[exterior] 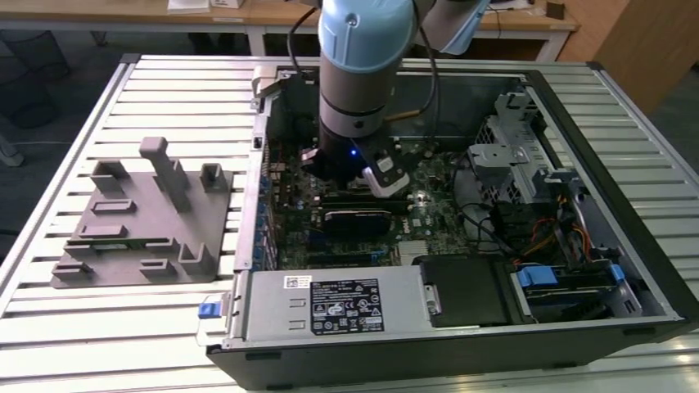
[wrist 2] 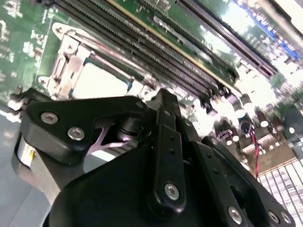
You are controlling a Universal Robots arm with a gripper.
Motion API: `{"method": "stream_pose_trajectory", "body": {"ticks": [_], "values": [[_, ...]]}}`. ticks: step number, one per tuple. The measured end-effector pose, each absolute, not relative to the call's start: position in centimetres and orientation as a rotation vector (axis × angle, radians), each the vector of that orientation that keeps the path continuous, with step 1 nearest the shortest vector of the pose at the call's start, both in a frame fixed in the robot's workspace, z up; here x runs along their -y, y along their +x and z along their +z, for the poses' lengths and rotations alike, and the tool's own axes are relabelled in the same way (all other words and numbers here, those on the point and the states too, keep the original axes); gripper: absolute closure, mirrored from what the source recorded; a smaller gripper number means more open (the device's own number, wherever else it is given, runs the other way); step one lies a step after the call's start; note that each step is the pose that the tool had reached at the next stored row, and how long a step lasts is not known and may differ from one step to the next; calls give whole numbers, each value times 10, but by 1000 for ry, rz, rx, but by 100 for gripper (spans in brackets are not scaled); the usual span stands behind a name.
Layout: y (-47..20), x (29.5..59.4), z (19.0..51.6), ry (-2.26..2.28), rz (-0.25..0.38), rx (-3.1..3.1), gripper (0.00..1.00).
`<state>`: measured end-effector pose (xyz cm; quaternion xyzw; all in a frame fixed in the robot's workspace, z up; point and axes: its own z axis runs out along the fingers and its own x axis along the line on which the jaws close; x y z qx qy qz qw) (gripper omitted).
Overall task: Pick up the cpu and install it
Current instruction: 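Install the second cpu locking lever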
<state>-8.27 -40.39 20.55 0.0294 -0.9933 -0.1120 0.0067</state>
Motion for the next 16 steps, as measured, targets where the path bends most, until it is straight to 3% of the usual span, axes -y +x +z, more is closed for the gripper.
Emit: {"method": "stream_pose_trajectory", "body": {"ticks": [16], "values": [[-83, 404, 226, 92, -350, 3107, 89]]}}
